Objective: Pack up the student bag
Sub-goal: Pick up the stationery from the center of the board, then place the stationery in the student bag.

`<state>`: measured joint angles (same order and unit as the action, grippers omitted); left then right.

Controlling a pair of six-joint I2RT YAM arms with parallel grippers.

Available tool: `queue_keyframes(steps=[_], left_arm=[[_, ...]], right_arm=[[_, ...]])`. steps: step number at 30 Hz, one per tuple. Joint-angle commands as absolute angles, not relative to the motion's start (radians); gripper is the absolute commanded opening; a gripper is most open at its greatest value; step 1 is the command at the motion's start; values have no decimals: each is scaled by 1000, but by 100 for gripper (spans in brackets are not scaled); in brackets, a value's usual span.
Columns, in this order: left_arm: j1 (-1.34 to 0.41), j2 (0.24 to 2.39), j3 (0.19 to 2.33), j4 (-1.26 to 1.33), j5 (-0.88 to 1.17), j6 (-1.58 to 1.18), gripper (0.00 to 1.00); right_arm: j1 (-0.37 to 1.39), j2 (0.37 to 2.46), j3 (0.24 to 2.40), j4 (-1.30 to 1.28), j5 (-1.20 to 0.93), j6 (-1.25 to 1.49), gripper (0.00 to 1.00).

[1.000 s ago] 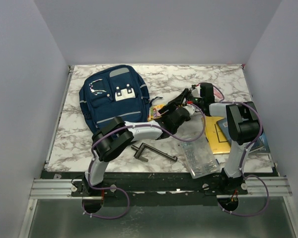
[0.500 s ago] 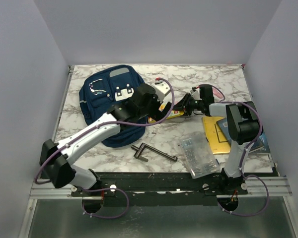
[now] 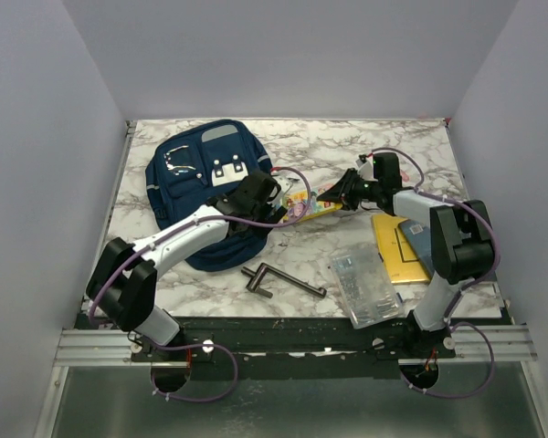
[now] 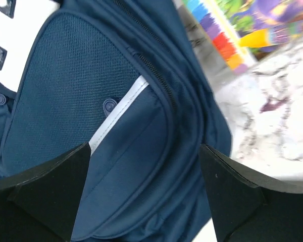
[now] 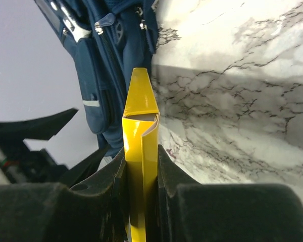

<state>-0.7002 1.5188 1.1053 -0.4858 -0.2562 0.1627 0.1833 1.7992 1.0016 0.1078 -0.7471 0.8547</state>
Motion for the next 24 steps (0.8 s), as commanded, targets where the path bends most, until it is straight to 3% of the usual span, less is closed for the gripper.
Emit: queue_keyframes(steps=[1,10,21,24], left_arm=[[-697,1603,1091,-451,-427,198,89],[-693,1648,1084,-440,-541,211,75],[-691,1544,1073,-433,-596,210,27],[-692,1504,1065,-434,-575,210,21]], right_arm=[[187,1706,965,94,-727,853,14],[187,1652,931,73,-736,830,13],[188,1618,877,87,-753,850,13],[188,1597,859,104,-766,870,13]])
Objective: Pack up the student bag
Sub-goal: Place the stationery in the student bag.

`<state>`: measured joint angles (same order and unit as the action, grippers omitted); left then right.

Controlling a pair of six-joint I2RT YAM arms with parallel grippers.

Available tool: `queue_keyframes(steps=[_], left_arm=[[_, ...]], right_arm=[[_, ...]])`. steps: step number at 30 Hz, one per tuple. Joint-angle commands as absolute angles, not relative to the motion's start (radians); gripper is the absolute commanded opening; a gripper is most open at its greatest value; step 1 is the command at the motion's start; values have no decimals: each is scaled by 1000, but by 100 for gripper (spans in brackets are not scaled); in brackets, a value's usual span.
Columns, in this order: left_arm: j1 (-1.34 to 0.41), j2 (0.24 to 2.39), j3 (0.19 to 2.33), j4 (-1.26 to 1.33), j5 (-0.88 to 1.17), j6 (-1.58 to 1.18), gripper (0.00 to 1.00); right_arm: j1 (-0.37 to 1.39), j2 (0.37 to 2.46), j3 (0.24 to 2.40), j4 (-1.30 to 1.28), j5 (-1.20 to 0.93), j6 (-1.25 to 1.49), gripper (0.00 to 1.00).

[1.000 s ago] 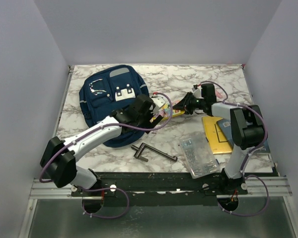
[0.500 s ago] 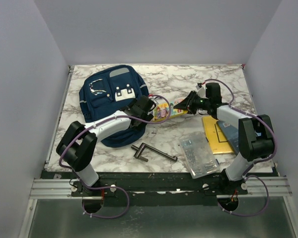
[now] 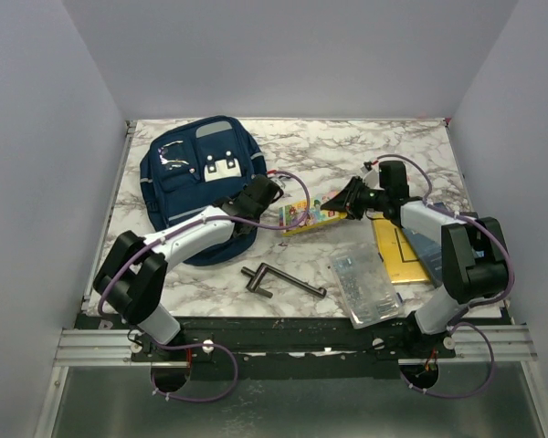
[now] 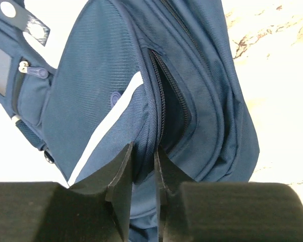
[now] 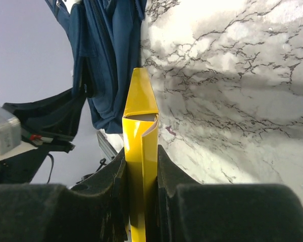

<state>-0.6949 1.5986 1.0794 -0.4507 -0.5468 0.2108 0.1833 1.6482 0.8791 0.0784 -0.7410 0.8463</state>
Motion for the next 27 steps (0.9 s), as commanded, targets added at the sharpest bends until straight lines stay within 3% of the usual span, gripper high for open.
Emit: queue_keyframes(steps=[1,2,4,14,27], left_arm=[[-694,1492,1062,-431,-576,210,20],[-695,1485,1059,-431,-575,212,17],[-695,1481,1058,-429,-590,216,0],[-718,1442,1098,-479,-650,244,0],[-726,1353,1210,-628,-508,120,0]], right_arm=[[188,1591,855,104,-766,873,13],[189,1583,854,101,-766,877,13],[192,1568,847,102,-764,886,13],[352,1570,833,304,-775,1082,11],[541,1654,837,650,-583,1293,10]])
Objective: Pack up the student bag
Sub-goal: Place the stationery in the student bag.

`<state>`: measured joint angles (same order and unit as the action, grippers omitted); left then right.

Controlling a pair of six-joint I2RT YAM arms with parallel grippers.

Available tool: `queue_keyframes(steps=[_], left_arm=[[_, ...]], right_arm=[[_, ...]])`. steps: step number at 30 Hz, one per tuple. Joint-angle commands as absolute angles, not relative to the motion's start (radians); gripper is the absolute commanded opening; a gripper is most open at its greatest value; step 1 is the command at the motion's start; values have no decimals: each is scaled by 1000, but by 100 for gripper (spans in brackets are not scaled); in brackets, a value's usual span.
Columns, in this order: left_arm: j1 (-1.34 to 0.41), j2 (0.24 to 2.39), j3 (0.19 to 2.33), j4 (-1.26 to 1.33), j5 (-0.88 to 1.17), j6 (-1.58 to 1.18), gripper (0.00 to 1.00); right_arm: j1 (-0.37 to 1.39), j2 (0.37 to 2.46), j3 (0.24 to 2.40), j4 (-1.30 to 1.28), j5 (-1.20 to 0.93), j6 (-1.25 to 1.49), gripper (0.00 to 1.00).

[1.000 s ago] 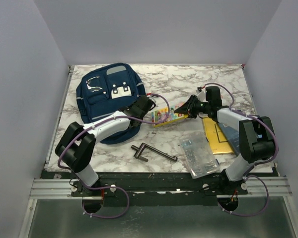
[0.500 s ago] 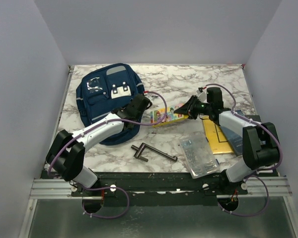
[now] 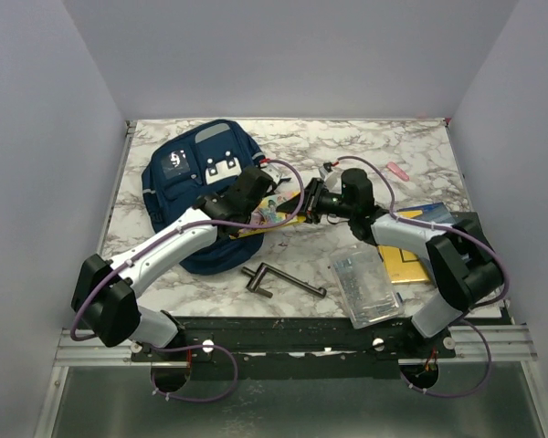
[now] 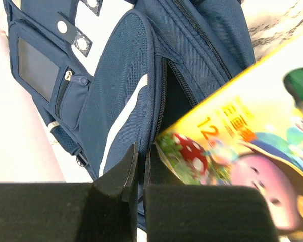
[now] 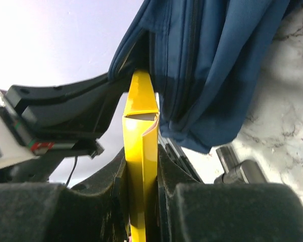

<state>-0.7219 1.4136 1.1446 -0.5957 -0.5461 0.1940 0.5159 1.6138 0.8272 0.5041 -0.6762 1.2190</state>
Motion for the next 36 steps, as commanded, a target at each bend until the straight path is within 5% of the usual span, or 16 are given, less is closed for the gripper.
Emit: queue_keyframes(steps=[1,12,16,25,32,36], left_arm=[[-726,1345,1212,-632,-495,111,0],[-714,1309,1239,-657,-355,53,0],[-696,1313,1229,-653,-345,43,0],[-662,1352,1240,-661,-302,38,0],[-655,1386,1251,-668,-274,38,0],[-656,1389,1264,-677,-244,30,0]], right_arm=[[551,1667,850,643,-567,1288,10],[664,1839,1133,377,-335,1139,14],[665,1836,1125,343,-316,1116,41],[661,1761,977,362,-383,1093,73],[663,1675,878,351,-478,1013,74],[683,1645,821,430,-493,1039,59]])
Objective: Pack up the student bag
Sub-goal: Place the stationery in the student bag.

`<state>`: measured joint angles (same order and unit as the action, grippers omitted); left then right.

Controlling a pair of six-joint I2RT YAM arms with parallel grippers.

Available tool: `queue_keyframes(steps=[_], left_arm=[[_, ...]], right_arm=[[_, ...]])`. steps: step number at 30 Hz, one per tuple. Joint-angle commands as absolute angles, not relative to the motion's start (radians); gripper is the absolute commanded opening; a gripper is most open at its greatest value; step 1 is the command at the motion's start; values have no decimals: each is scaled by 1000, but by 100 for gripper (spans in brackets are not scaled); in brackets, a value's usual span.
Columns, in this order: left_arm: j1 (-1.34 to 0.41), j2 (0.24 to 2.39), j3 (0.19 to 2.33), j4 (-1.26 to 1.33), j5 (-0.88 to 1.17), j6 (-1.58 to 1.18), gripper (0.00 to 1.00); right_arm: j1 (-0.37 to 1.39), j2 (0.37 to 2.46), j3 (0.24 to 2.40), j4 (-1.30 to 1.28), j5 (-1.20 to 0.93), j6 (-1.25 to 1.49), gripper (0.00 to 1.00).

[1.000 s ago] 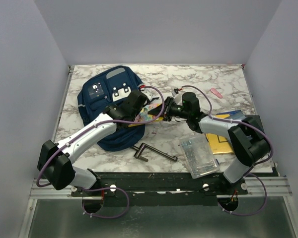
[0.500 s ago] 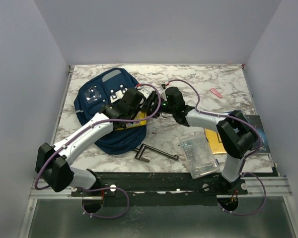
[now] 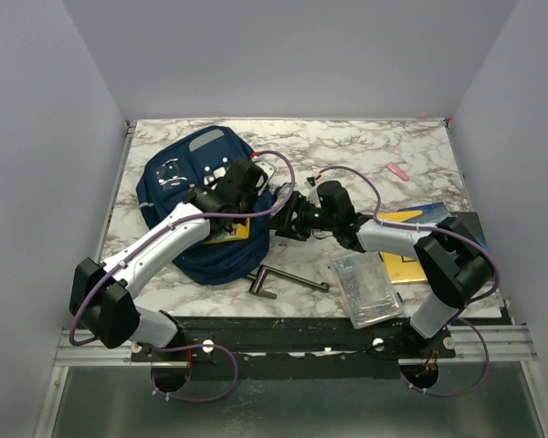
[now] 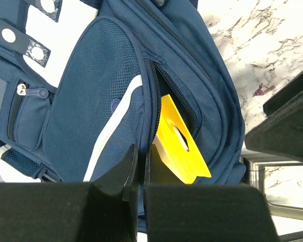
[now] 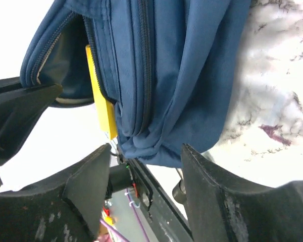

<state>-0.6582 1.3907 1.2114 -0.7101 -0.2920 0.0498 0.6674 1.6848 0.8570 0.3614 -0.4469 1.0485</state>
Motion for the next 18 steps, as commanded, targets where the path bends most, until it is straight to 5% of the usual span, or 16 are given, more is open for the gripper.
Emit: queue_keyframes(steps=[1,3,18], left_arm=[[-655,1394,1264,-676,-244,29,0],[-654,1412,1267,-678,-242,35,0],[-655,1428,1274,-684,-221,40,0]], right_arm=[[690,1648,819,451,-499,1053,53],[704,1648,820,502,-504,1081,44],[745,1780,968,466,-500,1042,34]])
